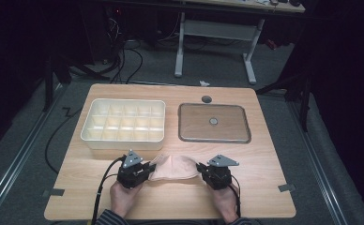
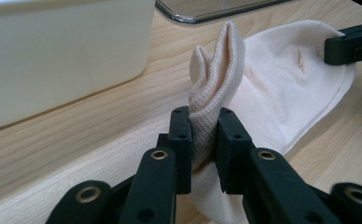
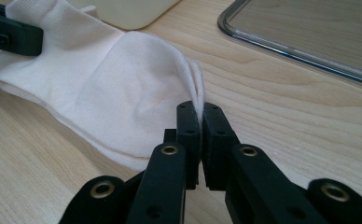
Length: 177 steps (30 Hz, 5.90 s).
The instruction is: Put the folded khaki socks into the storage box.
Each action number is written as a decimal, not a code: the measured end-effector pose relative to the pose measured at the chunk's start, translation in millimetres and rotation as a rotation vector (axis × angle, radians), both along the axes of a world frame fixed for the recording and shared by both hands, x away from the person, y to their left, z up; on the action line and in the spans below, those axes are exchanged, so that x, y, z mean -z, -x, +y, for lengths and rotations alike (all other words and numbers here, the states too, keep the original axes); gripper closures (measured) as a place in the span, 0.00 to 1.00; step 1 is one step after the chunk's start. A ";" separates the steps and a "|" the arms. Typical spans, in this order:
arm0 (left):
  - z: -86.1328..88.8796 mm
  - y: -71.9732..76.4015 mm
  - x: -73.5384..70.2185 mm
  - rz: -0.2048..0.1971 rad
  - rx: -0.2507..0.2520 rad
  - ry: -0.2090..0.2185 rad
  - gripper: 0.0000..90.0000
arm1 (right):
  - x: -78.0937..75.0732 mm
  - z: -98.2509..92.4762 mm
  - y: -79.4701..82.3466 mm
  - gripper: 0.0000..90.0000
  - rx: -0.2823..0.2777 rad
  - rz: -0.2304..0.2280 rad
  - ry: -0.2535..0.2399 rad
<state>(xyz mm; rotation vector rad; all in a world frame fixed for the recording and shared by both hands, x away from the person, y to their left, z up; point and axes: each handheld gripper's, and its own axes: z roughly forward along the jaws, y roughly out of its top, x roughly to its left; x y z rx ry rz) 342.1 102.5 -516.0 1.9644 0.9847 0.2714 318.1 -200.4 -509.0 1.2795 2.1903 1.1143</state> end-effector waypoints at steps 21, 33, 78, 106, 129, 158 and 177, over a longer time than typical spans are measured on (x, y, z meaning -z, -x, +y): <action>-5.7 -7.2 9.5 -0.025 -0.078 -0.123 0.58 | 19.7 -1.0 -8.8 0.87 0.030 0.041 0.044; -5.3 -11.2 19.1 -0.015 -0.098 -0.141 0.48 | 21.4 -5.3 -9.4 0.74 0.059 0.046 0.056; -3.2 -11.2 17.3 0.006 -0.109 -0.097 0.40 | 15.8 66.1 -4.7 0.96 -0.143 0.051 -0.017; -14.2 -8.9 17.3 0.019 -0.020 -0.101 0.85 | 23.3 72.5 -5.8 0.96 -0.174 0.056 0.023; -3.9 -5.0 -8.7 0.043 0.070 0.049 0.89 | 23.0 73.1 -5.8 0.96 -0.177 0.058 0.029; -4.5 -2.2 -25.6 0.033 0.121 0.097 0.89 | 16.9 84.3 -17.9 0.90 -0.195 0.079 0.018; 0.8 -1.9 -26.6 0.032 0.126 0.118 0.89 | 21.0 107.5 -22.3 0.92 -0.253 0.110 0.001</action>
